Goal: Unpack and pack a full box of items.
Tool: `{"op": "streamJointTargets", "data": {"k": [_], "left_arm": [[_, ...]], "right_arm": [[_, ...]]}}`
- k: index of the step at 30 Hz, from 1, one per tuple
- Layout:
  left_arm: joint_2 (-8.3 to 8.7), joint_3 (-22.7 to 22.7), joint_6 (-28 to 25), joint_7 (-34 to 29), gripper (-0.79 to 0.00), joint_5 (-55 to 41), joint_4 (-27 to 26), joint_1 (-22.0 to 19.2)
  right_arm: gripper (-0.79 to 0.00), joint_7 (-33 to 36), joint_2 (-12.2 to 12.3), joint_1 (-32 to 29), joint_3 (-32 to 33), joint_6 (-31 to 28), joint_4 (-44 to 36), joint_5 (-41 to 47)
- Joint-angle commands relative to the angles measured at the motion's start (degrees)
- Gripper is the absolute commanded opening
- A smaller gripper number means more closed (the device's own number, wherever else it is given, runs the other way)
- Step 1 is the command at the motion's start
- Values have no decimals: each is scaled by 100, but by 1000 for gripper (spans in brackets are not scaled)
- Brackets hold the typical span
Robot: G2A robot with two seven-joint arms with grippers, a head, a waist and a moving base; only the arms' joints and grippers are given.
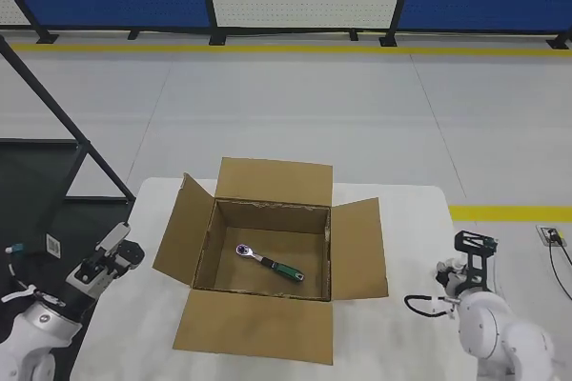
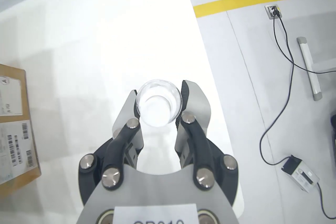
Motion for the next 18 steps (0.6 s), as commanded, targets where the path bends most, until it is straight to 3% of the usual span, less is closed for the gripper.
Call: {"op": "streamJointTargets", "data": {"k": [1, 18], "left_arm": [[0, 23, 40, 52, 0, 5, -11, -11], [4, 34, 73, 76, 0, 8, -11, -20]], "right_arm": [[-785, 117, 2, 95, -26, -1, 116, -85], [-785, 218, -6, 430, -79, -129, 799, 62]]}}
